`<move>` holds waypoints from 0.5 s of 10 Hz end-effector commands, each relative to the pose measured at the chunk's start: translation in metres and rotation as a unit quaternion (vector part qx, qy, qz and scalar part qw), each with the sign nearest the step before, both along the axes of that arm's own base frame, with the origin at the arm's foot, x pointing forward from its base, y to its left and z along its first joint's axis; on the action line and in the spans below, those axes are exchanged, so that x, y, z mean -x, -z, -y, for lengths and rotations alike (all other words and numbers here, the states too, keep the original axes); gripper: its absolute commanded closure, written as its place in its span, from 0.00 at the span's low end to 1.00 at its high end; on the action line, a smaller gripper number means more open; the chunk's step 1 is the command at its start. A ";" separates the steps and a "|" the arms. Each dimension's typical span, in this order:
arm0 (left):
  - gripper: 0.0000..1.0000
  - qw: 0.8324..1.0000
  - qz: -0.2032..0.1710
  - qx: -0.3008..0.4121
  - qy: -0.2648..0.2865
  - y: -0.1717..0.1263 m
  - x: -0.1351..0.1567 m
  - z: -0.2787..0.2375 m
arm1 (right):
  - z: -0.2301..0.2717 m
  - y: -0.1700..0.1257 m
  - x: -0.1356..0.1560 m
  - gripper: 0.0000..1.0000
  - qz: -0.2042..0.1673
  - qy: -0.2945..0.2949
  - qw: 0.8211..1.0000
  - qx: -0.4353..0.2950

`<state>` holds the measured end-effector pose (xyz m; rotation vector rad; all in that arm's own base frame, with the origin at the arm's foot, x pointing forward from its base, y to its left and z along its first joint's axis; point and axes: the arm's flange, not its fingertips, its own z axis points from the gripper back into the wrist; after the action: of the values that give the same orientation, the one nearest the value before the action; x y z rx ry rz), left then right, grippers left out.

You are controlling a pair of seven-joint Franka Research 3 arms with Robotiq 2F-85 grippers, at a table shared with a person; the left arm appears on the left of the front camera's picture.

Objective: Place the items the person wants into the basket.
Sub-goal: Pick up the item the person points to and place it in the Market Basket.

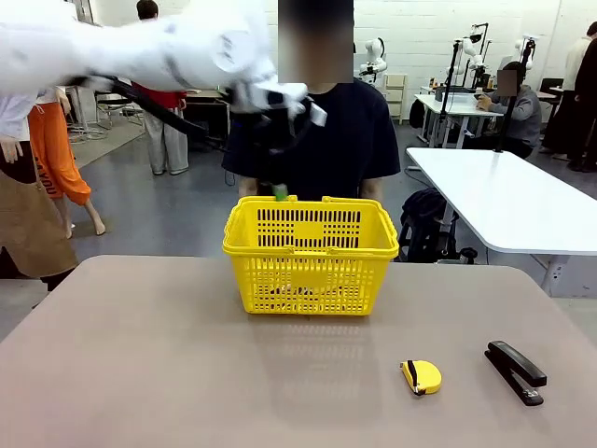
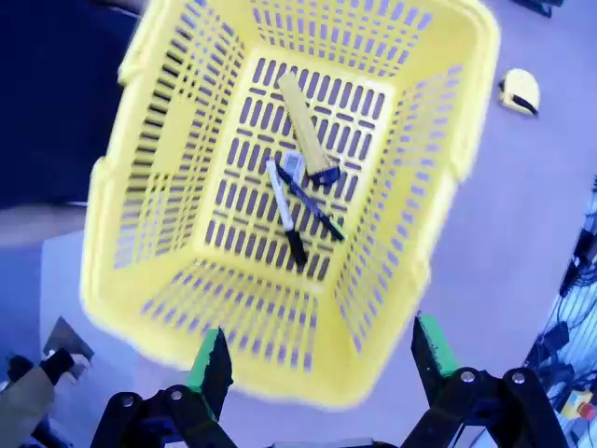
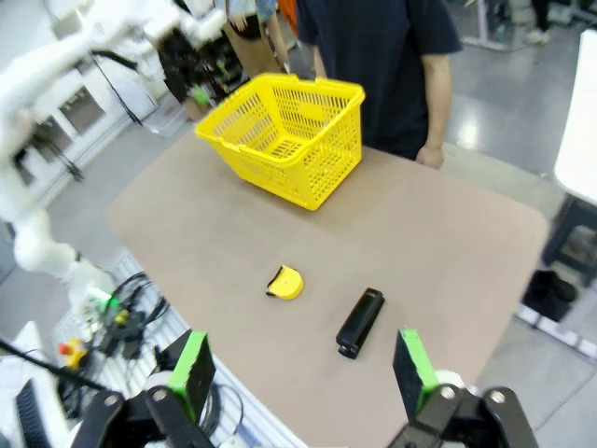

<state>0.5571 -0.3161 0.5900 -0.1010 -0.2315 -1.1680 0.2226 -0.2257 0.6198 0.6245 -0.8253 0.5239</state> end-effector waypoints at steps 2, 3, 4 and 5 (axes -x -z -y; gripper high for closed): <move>0.00 0.995 0.064 0.059 -0.042 -0.002 0.142 -0.151 | -0.001 -0.002 -0.002 0.00 0.016 -0.008 1.000 -0.016; 0.00 0.993 0.071 0.070 -0.058 0.012 0.162 -0.172 | -0.001 -0.002 -0.002 0.00 0.016 -0.008 1.000 -0.016; 0.00 0.991 0.075 0.086 -0.071 0.030 0.178 -0.188 | -0.001 -0.002 -0.002 0.00 0.016 -0.008 1.000 -0.016; 0.00 0.990 0.074 0.098 -0.073 0.033 0.176 -0.203 | -0.001 -0.002 -0.002 0.00 0.016 -0.008 1.000 -0.016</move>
<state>0.3966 -0.1069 0.5865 -0.1742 -0.4402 -0.9839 0.2230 -0.2259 0.6194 0.6251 -0.8240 0.5227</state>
